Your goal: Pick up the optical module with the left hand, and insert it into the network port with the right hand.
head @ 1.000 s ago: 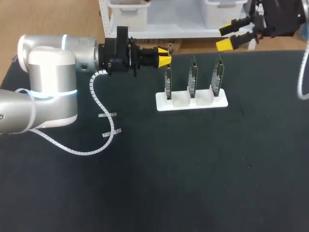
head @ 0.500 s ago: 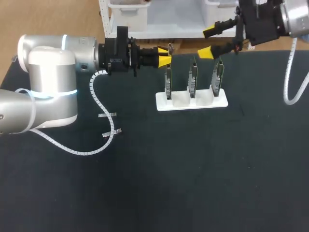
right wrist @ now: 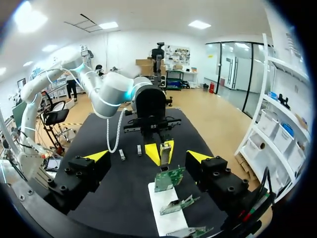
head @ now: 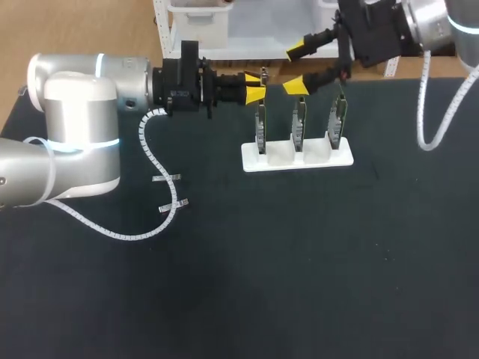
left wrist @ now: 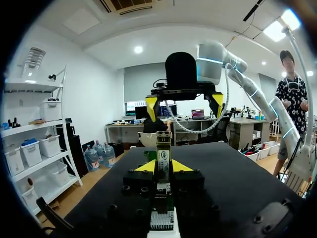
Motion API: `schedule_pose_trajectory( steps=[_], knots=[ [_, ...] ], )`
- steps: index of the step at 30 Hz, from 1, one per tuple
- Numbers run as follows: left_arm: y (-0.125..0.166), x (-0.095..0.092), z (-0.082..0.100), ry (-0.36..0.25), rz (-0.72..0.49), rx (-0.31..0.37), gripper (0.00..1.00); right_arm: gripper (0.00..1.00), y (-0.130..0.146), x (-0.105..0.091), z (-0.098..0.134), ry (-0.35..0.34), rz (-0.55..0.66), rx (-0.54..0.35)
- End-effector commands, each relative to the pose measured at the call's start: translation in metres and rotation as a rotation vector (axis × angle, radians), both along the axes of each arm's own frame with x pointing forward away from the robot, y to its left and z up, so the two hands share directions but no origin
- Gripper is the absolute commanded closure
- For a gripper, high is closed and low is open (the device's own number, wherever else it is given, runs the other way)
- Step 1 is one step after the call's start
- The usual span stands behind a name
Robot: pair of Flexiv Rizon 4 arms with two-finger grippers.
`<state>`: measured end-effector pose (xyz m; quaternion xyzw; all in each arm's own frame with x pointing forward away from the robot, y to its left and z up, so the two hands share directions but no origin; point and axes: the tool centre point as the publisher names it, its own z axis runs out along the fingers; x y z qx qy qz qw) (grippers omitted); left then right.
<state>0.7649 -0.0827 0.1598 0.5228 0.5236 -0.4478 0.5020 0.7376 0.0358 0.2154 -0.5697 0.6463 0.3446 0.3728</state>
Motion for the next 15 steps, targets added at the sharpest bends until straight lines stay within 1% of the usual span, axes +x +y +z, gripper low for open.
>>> schedule_pose_trajectory(
  steps=[1,2,7,15],
  knots=[
    [-0.001,0.003,0.0,0.003,-0.007,0.003,1.0,0.0,0.013,0.015,-0.002,0.027,0.057,-0.002],
    [-0.001,0.003,0.0,0.003,-0.007,0.003,1.0,0.0,0.015,0.016,-0.003,0.035,0.069,0.0],
    [-0.001,0.003,0.0,0.003,-0.007,0.003,1.0,0.0,0.025,0.019,-0.006,0.032,0.096,-0.014],
    [-0.001,0.003,0.0,0.003,-0.007,0.003,1.0,0.0,0.032,0.023,-0.013,0.035,0.118,-0.028]
  ],
)
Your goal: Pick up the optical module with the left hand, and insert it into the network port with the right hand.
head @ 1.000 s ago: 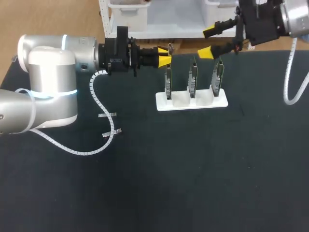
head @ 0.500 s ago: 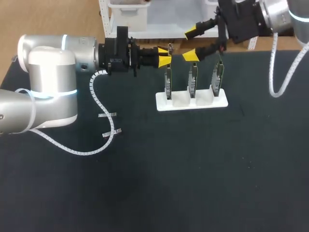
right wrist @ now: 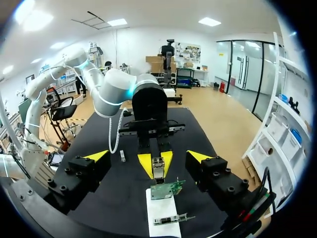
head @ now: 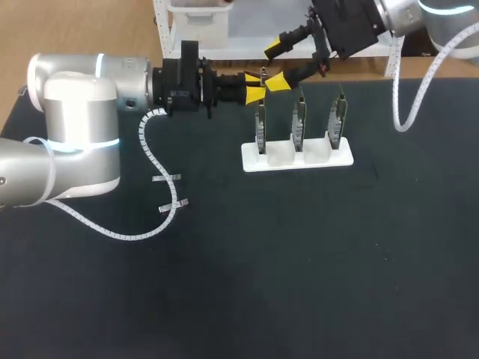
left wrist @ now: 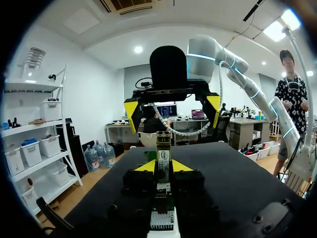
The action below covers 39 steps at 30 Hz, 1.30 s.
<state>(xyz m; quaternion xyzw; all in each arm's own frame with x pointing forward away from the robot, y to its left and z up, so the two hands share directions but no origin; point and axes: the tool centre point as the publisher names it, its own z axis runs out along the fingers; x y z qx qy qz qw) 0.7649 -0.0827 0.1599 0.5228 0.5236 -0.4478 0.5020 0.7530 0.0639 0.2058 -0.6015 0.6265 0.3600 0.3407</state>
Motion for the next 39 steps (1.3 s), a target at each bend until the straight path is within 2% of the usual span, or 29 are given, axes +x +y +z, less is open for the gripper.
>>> schedule_pose_trajectory(
  steps=[1,32,33,34,39],
  knots=[
    [-0.001,0.003,0.0,0.003,-0.006,0.003,1.0,0.0,0.005,0.008,-0.004,0.015,0.022,-0.004],
    [-0.001,0.003,0.0,0.003,-0.006,0.003,1.0,0.0,0.01,0.014,-0.017,0.042,0.049,-0.039],
    [-0.001,0.003,0.0,0.003,-0.006,0.003,1.0,0.55,0.01,0.014,-0.017,0.043,0.049,-0.041],
    [-0.001,0.003,0.0,0.003,-0.006,0.003,1.0,1.0,0.009,0.013,-0.017,0.046,0.053,-0.039],
    [-0.001,0.003,0.0,0.003,-0.006,0.003,1.0,1.0,0.009,0.011,-0.016,0.053,0.059,-0.041]
  ],
)
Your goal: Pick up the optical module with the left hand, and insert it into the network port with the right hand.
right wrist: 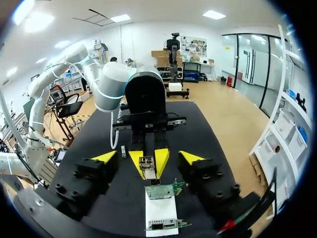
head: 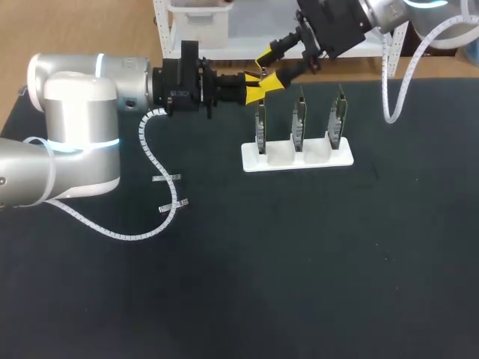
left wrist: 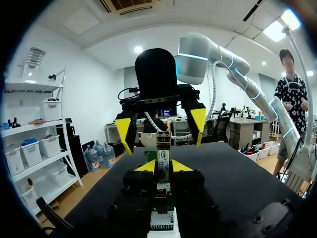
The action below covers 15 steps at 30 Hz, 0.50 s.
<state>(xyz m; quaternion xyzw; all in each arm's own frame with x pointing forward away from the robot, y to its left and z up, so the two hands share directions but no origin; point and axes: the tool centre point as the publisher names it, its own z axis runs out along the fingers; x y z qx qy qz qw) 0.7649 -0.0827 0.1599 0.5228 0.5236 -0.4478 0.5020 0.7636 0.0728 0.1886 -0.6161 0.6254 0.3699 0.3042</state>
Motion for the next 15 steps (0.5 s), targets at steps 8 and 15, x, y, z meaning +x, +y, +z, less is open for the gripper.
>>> schedule_pose_trajectory(
  steps=[8,15],
  knots=[
    [-0.0006,0.0032,0.0,0.003,-0.006,0.003,1.0,1.0,0.0002,-0.0018,0.0019,0.012,0.006,0.004],
    [-0.0006,0.0032,0.0,0.003,-0.006,0.003,1.0,1.0,-0.0045,-0.0051,0.0018,0.019,0.0,0.009]
  ],
)
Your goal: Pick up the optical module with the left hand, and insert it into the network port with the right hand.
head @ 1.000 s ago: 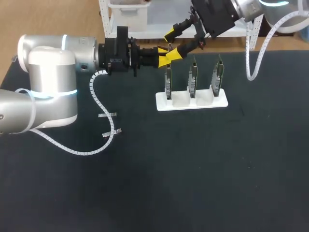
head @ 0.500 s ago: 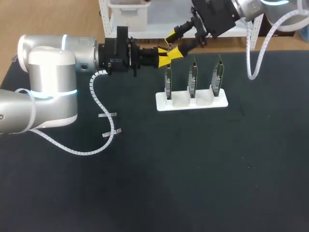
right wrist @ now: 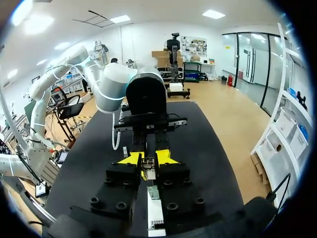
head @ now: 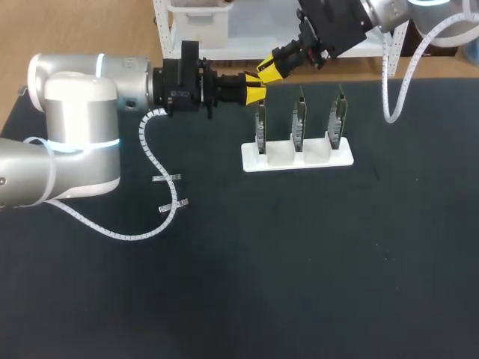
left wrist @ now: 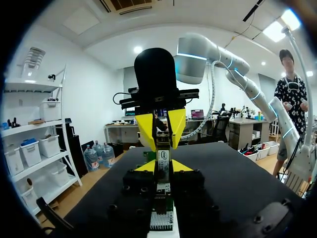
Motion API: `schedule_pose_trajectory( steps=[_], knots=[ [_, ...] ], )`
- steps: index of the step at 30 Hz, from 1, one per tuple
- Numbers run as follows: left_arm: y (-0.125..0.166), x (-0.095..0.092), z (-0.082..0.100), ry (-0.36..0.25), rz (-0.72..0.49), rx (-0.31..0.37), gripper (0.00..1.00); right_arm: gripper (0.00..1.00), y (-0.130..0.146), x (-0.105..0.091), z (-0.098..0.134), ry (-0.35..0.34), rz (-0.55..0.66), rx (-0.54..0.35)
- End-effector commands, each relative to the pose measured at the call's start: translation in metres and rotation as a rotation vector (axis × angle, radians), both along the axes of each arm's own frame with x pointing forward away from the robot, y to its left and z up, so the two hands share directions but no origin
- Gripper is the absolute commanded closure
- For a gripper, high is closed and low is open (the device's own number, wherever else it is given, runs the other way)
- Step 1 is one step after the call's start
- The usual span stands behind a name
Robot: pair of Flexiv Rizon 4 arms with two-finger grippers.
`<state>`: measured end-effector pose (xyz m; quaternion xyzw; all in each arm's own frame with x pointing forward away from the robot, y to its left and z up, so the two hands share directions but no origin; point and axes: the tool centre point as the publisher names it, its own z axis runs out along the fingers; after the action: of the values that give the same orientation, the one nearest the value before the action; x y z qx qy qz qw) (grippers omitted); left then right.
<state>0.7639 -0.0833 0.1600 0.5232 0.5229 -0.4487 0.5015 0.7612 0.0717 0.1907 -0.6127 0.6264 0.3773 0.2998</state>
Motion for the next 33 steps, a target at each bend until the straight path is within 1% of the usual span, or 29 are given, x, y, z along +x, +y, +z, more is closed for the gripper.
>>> schedule_pose_trajectory(
  steps=[1,5,6,7,28,30,31,33],
  knots=[
    [0.0,0.004,0.0,0.002,-0.004,0.003,1.0,1.0,-0.004,-0.003,0.0,0.003,-0.003,0.004],
    [0.0,0.004,0.0,0.002,-0.004,0.003,1.0,1.0,-0.007,-0.002,-0.001,0.002,-0.013,0.003],
    [0.0,0.004,0.0,0.002,-0.004,0.003,0.81,1.0,-0.008,-0.002,-0.001,0.001,-0.015,0.003],
    [0.0,0.004,0.0,0.002,-0.004,0.003,0.0,1.0,-0.008,-0.002,0.0,0.001,-0.016,0.004],
    [0.0,0.004,0.0,0.002,-0.004,0.003,0.0,1.0,-0.022,-0.008,0.009,-0.011,-0.029,0.026],
    [0.0,0.003,0.0,-0.005,-0.01,0.01,0.0,1.0,-0.023,-0.008,0.009,-0.013,-0.029,0.028],
    [-0.001,0.003,0.001,0.003,-0.009,0.023,0.0,1.0,-0.024,-0.009,0.01,-0.013,-0.029,0.029],
    [-0.001,0.003,0.001,0.005,-0.008,0.025,0.0,1.0,-0.026,-0.009,0.01,-0.013,-0.03,0.031]
  ],
)
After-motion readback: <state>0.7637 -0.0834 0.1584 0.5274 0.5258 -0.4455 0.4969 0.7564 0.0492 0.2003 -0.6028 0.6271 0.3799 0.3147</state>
